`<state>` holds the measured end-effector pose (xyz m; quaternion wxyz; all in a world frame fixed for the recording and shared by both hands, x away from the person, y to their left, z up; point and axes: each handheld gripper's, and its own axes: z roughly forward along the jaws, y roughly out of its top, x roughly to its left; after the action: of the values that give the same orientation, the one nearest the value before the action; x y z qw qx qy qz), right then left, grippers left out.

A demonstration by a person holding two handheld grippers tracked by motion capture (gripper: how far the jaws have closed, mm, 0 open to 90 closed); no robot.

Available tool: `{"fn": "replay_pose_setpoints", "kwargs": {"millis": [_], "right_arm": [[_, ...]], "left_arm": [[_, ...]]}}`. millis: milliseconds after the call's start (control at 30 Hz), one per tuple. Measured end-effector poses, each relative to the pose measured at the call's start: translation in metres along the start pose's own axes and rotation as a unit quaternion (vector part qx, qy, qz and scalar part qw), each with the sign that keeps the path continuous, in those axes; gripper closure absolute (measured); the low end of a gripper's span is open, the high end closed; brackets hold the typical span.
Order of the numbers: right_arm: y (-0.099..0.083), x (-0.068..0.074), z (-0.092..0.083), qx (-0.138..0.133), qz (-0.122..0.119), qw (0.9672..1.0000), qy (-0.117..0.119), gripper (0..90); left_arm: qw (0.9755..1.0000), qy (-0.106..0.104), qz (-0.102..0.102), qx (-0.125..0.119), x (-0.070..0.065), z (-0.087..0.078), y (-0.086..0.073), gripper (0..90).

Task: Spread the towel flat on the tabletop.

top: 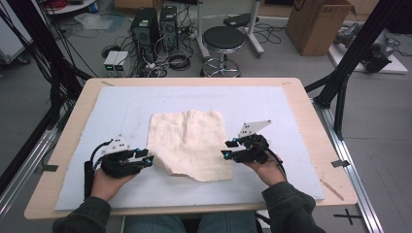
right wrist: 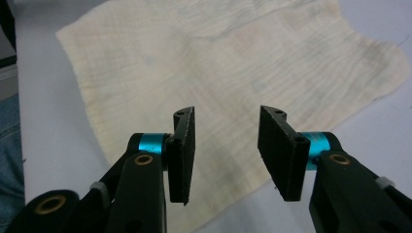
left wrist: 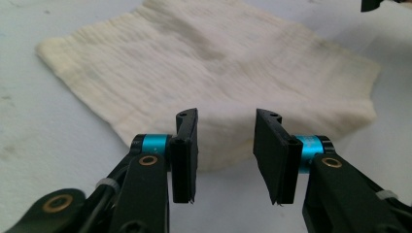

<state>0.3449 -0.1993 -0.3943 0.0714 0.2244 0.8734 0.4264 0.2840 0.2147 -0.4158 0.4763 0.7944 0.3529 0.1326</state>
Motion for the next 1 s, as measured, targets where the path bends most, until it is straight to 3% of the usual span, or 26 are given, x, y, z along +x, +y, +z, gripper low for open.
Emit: {"fn": "replay_pose_setpoints", "kwargs": {"millis": [200,300,567,667,800,1000], "right_arm": [[-0.019,0.012,0.004,0.01,-0.006,0.9998,0.019,59.1],[-0.024,0.016,0.008,0.016,-0.01,0.9993,0.033,60.6],[-0.031,0.013,0.022,0.043,-0.007,0.9978,0.05,61.5],[-0.031,0.013,0.026,0.052,-0.008,0.9973,0.051,61.1],[-0.032,0.014,0.031,0.066,-0.016,0.9965,0.05,61.0],[-0.032,0.016,0.032,0.066,-0.023,0.9966,0.044,61.5]], "left_arm": [[0.9978,-0.039,0.021,0.049,-0.011,0.014,-0.01,70.6],[0.9967,-0.046,0.022,0.064,-0.013,0.025,-0.008,71.0],[0.9955,-0.039,0.015,0.085,-0.009,0.048,-0.004,63.2],[0.9948,-0.032,0.025,0.093,-0.01,0.052,0.0,59.5],[0.9948,-0.018,0.036,0.093,-0.014,0.056,0.002,61.9],[0.9943,0.001,0.051,0.093,-0.016,0.057,0.002,69.4]]}}
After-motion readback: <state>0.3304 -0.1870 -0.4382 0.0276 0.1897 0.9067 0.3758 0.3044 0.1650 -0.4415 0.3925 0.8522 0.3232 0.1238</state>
